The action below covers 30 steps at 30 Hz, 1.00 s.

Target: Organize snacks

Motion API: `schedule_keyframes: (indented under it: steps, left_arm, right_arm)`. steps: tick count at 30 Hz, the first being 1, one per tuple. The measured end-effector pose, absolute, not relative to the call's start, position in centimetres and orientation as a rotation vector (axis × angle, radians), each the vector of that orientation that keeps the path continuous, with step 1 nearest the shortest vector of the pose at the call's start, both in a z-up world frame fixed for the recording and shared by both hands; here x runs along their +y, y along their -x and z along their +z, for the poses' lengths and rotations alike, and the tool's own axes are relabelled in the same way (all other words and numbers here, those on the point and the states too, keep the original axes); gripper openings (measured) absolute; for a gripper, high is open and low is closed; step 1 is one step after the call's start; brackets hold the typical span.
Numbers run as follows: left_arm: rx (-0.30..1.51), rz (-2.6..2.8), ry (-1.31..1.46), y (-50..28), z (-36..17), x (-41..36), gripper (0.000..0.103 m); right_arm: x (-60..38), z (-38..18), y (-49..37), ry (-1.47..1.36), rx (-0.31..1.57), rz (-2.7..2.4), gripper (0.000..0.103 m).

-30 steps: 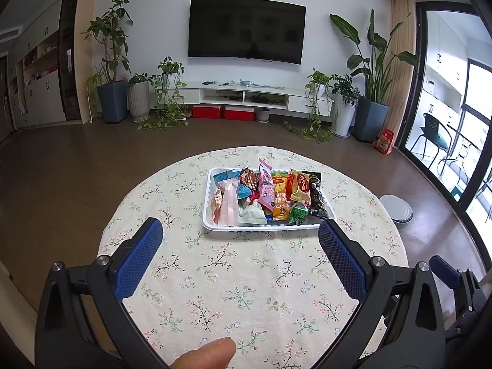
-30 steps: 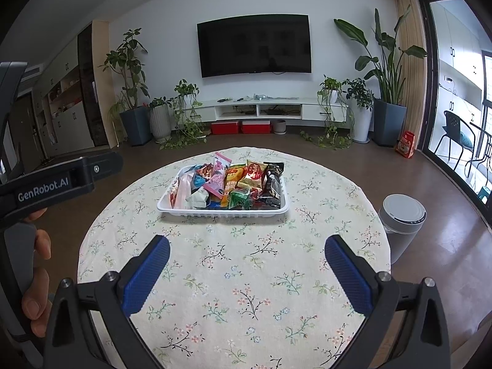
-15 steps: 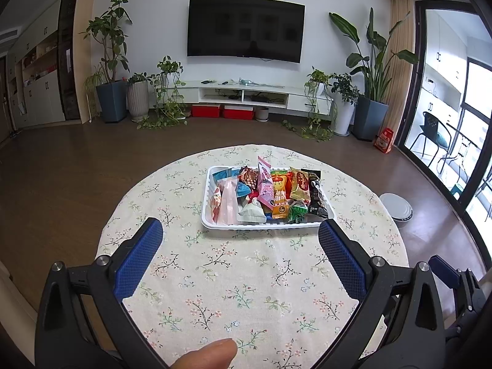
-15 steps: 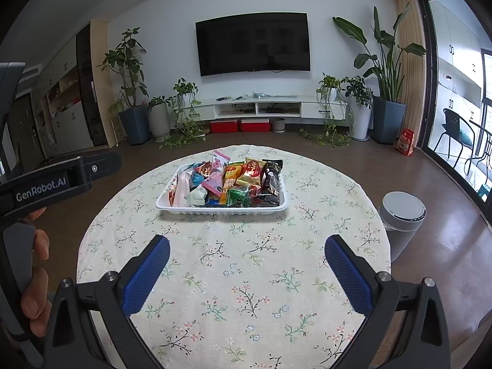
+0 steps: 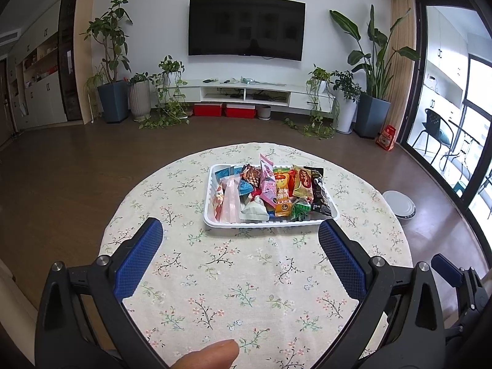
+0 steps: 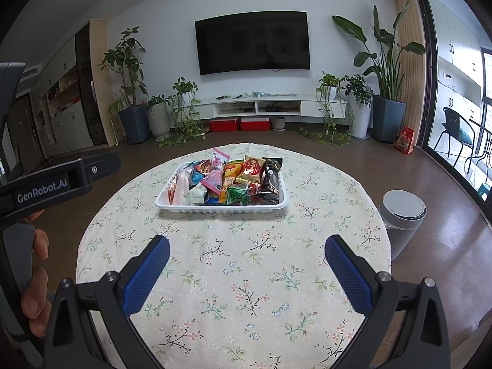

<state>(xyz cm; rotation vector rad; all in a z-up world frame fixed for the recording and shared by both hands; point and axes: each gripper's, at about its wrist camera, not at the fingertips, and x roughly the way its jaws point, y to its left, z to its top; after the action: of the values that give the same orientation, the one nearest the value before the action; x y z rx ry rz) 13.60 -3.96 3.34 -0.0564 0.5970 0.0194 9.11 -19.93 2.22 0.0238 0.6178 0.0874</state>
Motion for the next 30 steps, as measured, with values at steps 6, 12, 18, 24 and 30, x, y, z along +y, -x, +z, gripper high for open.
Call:
schedule_keyframes:
  steps: [6, 12, 18, 24, 30]
  left_arm:
    - [0.609, 0.027, 0.051, -13.91, 3.10, -4.09, 0.103]
    - [0.609, 0.027, 0.052, -13.95, 2.97, -4.07, 0.103]
    - [0.609, 0.026, 0.052, -13.91, 2.99, -4.04, 0.103]
    - [0.618, 0.024, 0.046, -14.13, 2.78, -4.03, 0.103]
    - [0.627, 0.025, 0.039, -14.34, 2.55, -3.94, 0.103]
  right_arm:
    - [-19.95, 2.31, -9.12, -0.024, 0.619, 0.088, 0.103]
    - [-19.96, 2.41, -9.13, -0.023, 0.621, 0.087, 0.103]
    - [-20.00, 2.47, -9.09, -0.023, 0.622, 0.087, 0.103]
    - [-20.01, 2.58, -9.09, -0.024, 0.623, 0.087, 0.103]
    - [-20.10, 2.23, -8.74, -0.029, 0.628, 0.088, 0.103]
